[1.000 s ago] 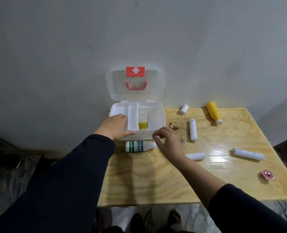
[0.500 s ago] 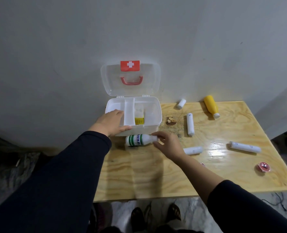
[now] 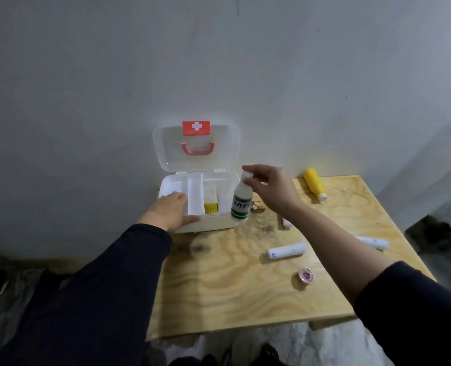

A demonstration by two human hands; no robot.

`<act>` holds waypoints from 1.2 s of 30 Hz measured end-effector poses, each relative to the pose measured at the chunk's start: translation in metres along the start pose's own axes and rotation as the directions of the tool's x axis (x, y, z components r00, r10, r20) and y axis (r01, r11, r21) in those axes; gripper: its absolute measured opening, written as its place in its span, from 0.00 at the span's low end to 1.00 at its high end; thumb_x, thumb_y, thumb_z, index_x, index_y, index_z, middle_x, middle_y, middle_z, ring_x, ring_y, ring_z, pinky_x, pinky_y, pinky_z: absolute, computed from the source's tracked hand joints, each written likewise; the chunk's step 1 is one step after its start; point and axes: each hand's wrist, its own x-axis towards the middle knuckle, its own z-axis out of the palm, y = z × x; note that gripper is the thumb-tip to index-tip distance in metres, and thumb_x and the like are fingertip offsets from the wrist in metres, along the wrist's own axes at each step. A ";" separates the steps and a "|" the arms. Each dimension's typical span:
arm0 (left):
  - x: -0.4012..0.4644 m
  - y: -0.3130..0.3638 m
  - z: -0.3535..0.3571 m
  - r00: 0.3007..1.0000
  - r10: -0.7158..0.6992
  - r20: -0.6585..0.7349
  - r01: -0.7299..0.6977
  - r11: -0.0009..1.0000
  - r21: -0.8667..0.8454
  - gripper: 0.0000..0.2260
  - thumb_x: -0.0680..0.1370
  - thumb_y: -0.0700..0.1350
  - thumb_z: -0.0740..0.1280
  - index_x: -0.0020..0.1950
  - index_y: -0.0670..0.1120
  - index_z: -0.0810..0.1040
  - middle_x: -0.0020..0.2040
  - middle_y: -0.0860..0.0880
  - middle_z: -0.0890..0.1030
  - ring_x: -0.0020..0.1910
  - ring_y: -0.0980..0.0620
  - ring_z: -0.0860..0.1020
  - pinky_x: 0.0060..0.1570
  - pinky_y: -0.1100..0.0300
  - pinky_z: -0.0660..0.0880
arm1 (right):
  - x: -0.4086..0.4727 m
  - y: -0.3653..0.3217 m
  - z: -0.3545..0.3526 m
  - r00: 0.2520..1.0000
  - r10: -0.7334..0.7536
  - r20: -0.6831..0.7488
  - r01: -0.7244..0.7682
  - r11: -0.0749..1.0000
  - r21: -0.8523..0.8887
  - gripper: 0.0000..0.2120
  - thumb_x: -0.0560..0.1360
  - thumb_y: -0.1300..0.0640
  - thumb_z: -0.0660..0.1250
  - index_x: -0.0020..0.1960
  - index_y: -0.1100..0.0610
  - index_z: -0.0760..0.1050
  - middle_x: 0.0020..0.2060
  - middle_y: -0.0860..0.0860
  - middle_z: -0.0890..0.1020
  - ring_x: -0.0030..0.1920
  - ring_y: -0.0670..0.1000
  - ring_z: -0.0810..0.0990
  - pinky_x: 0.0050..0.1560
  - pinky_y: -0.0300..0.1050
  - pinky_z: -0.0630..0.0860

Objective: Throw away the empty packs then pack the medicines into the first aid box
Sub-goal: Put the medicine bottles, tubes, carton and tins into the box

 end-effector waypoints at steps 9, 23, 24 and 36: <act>0.004 0.001 0.001 0.999 -0.031 0.012 0.031 0.999 0.010 0.29 0.76 0.64 0.62 0.67 0.44 0.69 0.65 0.46 0.73 0.59 0.43 0.75 0.55 0.50 0.74 | 0.055 -0.014 0.036 0.999 0.023 -0.032 -0.024 0.999 -0.041 0.14 0.77 0.61 0.64 0.62 0.58 0.77 0.58 0.55 0.82 0.55 0.52 0.81 0.58 0.42 0.75; 0.006 -0.004 -0.001 1.000 0.002 0.009 -0.002 1.000 -0.023 0.31 0.73 0.66 0.65 0.67 0.46 0.69 0.64 0.48 0.74 0.60 0.47 0.74 0.56 0.52 0.74 | 0.067 0.019 0.071 0.984 0.122 0.128 -0.098 0.979 -0.181 0.21 0.73 0.66 0.68 0.66 0.58 0.73 0.63 0.56 0.78 0.63 0.54 0.77 0.64 0.44 0.72; 0.006 -0.002 -0.006 1.000 -0.001 0.017 0.002 1.000 -0.018 0.31 0.72 0.67 0.65 0.66 0.46 0.70 0.63 0.48 0.74 0.59 0.47 0.74 0.55 0.52 0.74 | 0.066 0.017 0.066 0.983 0.115 0.141 -0.086 0.977 -0.193 0.22 0.73 0.66 0.68 0.66 0.57 0.73 0.64 0.56 0.78 0.64 0.53 0.76 0.64 0.44 0.72; 0.059 0.126 -0.096 0.959 0.264 -0.100 -0.257 0.963 0.083 0.22 0.79 0.55 0.60 0.71 0.49 0.71 0.70 0.49 0.73 0.68 0.46 0.72 0.63 0.50 0.71 | 0.053 0.055 -0.056 0.965 0.230 0.128 -0.154 0.889 -0.432 0.15 0.76 0.58 0.65 0.62 0.54 0.77 0.60 0.54 0.80 0.60 0.54 0.78 0.60 0.44 0.72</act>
